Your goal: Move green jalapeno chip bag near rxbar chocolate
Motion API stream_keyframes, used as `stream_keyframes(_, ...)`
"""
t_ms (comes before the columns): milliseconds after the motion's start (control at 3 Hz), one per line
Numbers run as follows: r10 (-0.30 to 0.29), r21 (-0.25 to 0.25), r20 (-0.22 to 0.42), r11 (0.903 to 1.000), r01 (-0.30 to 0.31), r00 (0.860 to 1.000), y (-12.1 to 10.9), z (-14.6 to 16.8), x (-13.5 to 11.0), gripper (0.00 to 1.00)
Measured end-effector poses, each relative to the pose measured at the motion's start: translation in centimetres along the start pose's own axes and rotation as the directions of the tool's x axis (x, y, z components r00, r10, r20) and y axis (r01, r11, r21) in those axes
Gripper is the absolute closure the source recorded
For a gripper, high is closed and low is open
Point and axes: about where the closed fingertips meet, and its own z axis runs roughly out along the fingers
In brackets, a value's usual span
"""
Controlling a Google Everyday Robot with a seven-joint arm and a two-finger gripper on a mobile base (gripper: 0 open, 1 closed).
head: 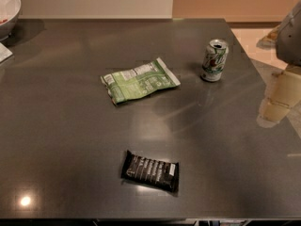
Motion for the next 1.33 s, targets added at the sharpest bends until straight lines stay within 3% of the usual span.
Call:
stream_keyframes(1000, -0.012, 0.001, 0.008, 0.9999, 0.012, 1.0, -0.5, 0.1, -0.5, 0.0)
stream_keyframes(1333, -0.077, 0.004, 0.058, 0.9971, 0.077, 0.995, -3.0, 2.3, -3.6, 0.0)
